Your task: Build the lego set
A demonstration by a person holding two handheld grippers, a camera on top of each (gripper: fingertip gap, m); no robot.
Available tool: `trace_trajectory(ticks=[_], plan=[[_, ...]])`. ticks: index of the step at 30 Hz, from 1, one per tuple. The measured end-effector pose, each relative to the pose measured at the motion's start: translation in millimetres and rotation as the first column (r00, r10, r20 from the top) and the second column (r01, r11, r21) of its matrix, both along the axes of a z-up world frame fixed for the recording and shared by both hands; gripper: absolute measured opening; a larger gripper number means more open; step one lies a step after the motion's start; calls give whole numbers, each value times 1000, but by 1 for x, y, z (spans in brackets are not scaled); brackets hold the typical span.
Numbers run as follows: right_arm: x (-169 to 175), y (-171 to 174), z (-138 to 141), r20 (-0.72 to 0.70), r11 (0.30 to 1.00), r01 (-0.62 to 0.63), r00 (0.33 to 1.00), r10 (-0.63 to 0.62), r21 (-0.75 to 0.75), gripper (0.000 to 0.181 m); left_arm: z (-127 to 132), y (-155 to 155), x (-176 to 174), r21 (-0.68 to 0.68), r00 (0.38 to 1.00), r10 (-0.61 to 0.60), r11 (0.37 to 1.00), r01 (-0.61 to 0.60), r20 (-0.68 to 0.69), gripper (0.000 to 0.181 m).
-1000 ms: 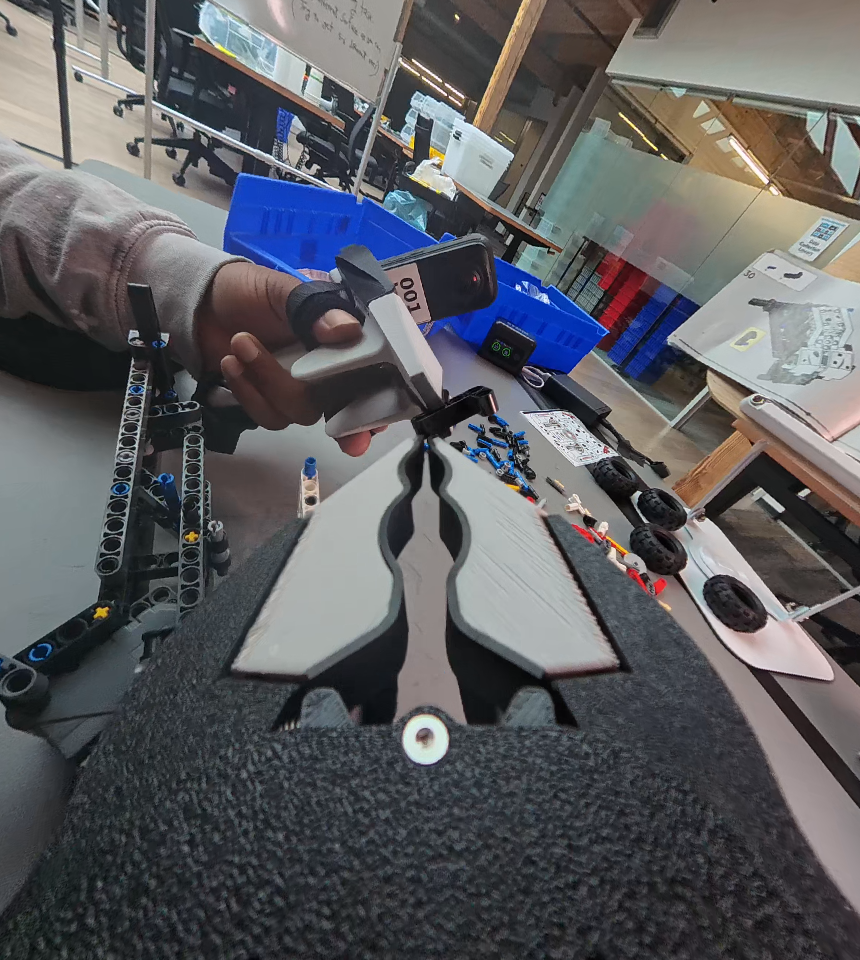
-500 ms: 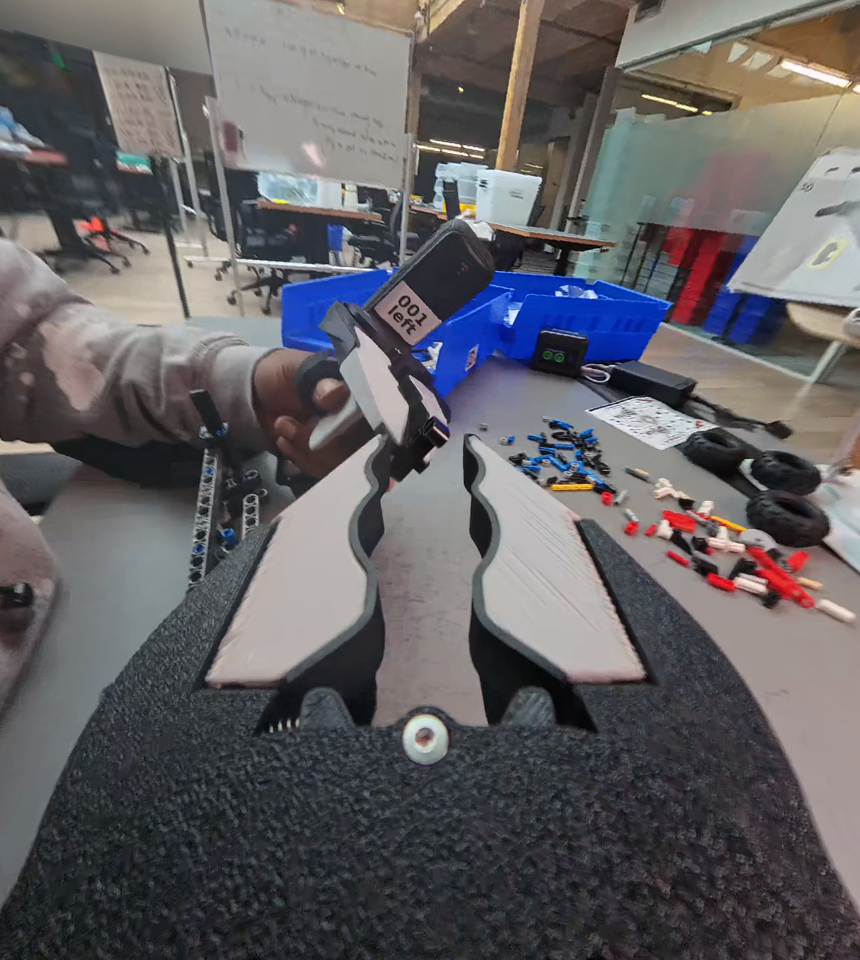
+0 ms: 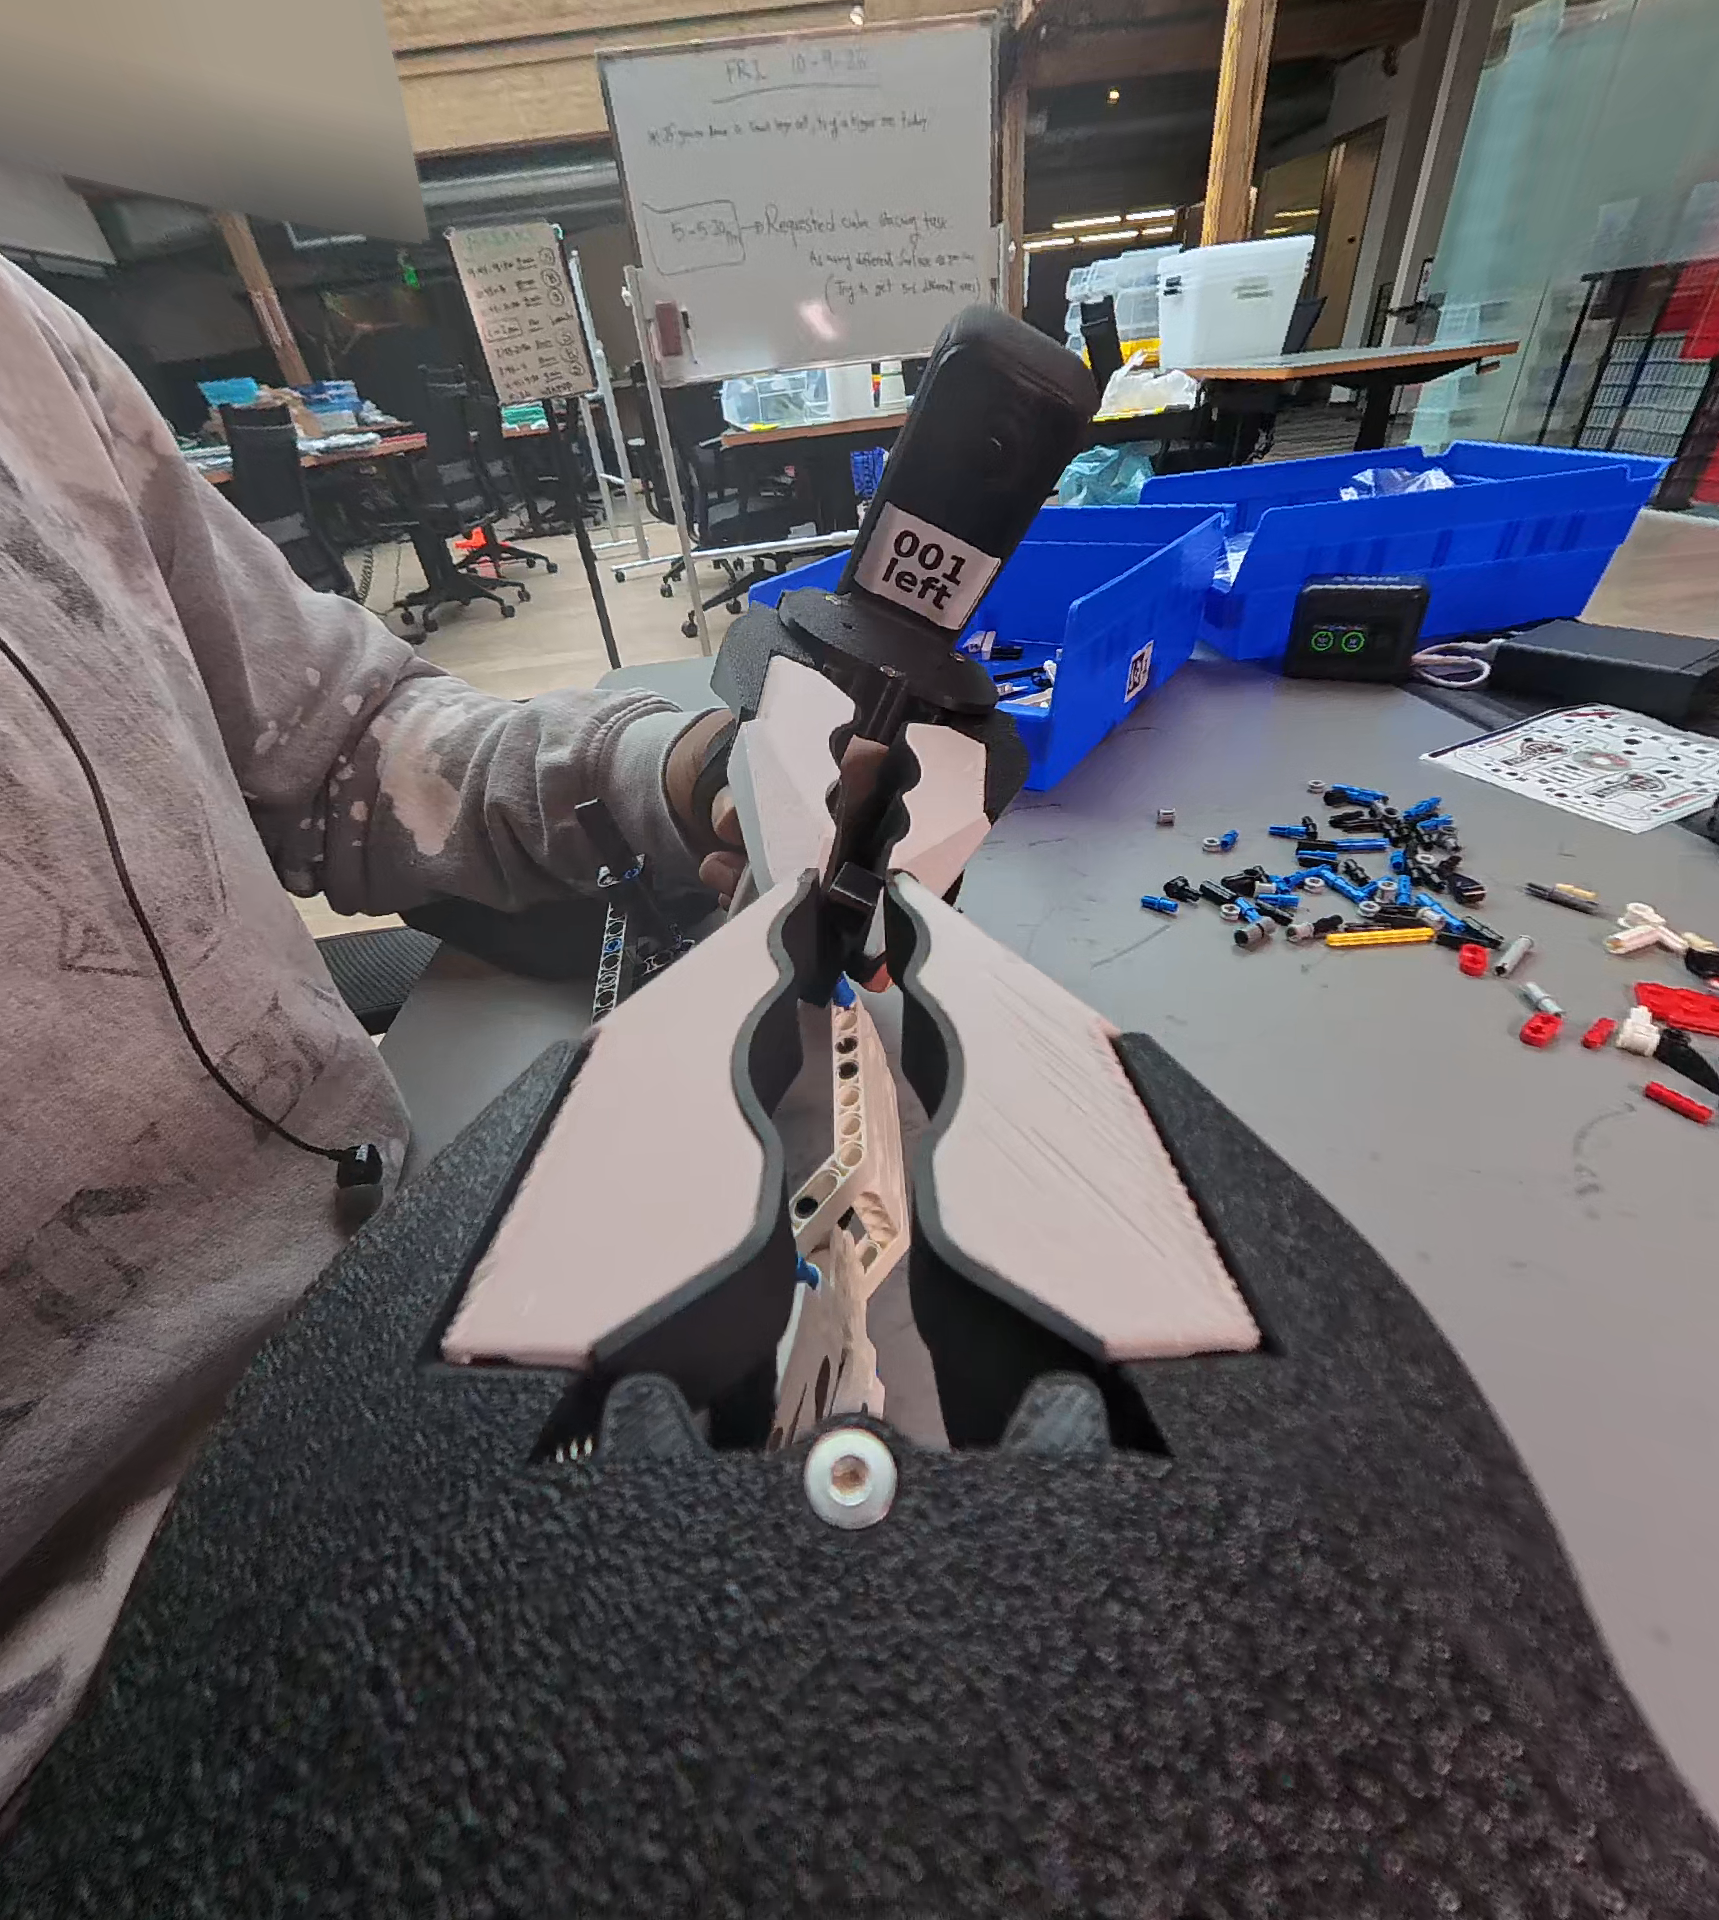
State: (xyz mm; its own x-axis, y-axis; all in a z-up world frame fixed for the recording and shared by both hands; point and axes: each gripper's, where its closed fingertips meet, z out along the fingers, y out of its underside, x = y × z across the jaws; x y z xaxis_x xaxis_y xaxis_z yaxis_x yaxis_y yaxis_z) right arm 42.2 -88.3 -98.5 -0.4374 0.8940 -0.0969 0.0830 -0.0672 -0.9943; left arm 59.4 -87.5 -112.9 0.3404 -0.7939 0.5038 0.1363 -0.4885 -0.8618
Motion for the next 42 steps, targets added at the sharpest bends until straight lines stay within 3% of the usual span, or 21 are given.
trace_trajectory(ticks=[8, 21, 27, 32, 35, 37, 39, 42], plan=[[-11, 25, -5, 69, 987, 129, 990, -122, -101, 8, -5, 17, -19, -10, 991, 131, 991, -132, -39, 8], [-15, 38, 0, 128, 930, 154, 985, -117, -333, 7, -11, 28, -18, 60, 966, 211, 977, -204, -149, 23], [-19, 26, -6, 143, 950, 125, 986, -87, -286, 7, -12, 25, -16, 48, 967, 194, 981, -189, -162, 9], [-13, 56, -10, 133, 959, 240, 966, -221, -150, 15, -48, 30, -41, -175, 940, 202, 951, -255, -274, 9], [-6, 78, -21, 152, 945, 326, 935, -321, -9, 16, -85, 25, -56, -296, 891, 164, 905, -307, -422, 9], [-4, 86, -31, 169, 931, 359, 915, -366, 71, 16, -97, 27, -61, -303, 861, 172, 888, -346, -479, 9], [-4, 88, -41, 190, 920, 369, 902, -389, 131, 17, -104, 30, -65, -268, 819, 182, 887, -376, -545, 10], [-5, 93, -53, 209, 893, 391, 876, -436, 224, 21, -108, 42, -79, -126, 704, 276, 878, -461, -654, 28]])
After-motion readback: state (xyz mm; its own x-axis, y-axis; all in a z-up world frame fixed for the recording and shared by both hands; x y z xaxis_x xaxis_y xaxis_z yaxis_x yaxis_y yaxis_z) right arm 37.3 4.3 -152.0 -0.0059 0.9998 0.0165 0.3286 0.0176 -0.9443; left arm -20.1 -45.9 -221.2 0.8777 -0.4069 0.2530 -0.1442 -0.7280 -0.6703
